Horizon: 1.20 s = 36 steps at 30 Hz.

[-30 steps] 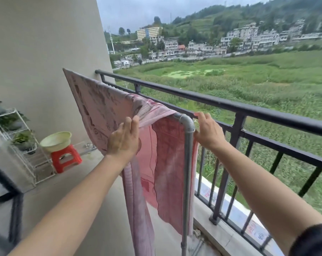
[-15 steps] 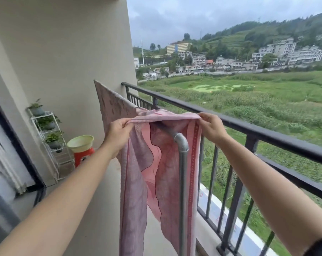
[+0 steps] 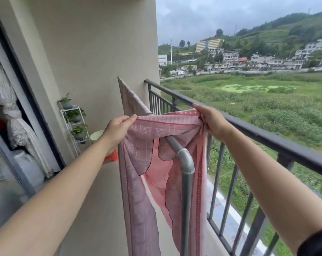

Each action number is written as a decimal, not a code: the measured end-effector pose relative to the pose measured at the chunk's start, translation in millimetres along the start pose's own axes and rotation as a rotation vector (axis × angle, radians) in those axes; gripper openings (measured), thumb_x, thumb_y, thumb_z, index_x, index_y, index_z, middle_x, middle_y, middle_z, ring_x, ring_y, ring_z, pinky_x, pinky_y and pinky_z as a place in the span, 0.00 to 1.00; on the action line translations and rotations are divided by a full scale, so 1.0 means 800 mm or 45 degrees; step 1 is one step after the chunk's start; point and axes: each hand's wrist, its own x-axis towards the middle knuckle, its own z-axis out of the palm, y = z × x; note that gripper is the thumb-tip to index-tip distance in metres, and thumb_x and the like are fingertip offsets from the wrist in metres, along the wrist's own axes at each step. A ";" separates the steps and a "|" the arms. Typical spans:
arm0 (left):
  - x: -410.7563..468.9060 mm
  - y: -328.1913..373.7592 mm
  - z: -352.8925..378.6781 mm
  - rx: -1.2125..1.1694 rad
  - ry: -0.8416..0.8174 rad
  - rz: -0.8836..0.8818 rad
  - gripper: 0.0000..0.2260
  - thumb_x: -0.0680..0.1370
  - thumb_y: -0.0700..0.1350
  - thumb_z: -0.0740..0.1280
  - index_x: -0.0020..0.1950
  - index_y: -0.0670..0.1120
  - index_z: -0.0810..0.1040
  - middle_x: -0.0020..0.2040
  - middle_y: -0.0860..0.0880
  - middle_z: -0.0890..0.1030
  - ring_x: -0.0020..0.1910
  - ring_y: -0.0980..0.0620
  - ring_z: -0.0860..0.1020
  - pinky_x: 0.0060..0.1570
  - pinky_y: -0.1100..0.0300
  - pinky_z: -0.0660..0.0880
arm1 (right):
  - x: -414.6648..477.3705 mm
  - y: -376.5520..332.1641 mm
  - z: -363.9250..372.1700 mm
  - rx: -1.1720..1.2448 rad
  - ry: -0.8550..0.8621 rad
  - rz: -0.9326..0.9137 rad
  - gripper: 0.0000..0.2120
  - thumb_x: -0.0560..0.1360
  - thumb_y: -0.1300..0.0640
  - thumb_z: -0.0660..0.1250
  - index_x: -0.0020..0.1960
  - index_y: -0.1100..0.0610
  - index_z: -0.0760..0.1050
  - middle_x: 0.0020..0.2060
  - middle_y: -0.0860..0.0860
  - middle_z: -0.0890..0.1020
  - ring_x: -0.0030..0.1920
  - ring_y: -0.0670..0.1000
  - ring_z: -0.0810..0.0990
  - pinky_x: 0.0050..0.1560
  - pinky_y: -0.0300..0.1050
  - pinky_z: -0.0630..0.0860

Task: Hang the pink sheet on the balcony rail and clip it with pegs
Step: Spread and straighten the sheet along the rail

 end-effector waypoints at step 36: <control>0.062 -0.124 0.038 0.486 0.282 0.419 0.08 0.78 0.42 0.69 0.56 0.44 0.84 0.50 0.48 0.85 0.49 0.48 0.82 0.47 0.63 0.72 | 0.064 0.136 0.049 -1.221 0.443 -0.625 0.06 0.79 0.54 0.68 0.50 0.54 0.84 0.39 0.46 0.83 0.37 0.46 0.81 0.39 0.49 0.80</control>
